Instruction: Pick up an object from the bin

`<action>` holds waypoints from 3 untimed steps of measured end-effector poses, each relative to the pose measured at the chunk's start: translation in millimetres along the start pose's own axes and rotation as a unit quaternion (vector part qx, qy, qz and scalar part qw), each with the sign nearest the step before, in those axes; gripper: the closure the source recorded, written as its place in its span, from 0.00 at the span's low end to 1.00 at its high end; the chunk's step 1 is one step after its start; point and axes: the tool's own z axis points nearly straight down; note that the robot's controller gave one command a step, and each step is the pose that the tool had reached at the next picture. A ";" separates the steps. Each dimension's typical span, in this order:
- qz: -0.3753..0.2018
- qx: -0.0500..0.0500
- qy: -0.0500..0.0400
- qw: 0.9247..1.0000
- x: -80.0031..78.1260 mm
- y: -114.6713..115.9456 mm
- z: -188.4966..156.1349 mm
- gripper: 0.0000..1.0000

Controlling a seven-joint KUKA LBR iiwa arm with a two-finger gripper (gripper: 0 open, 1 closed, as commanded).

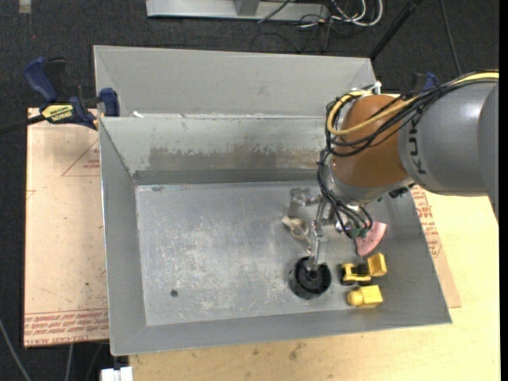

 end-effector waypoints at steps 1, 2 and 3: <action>-0.086 0.002 -0.014 0.996 50.2 10.1 0.5 0.00; -0.130 -0.001 0.002 0.992 47.3 6.3 2.1 0.00; -0.102 0.002 -0.007 0.995 103.7 16.3 2.5 1.00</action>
Offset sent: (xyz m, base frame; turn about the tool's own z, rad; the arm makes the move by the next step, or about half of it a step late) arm 0.0000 0.0000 0.0000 0.0000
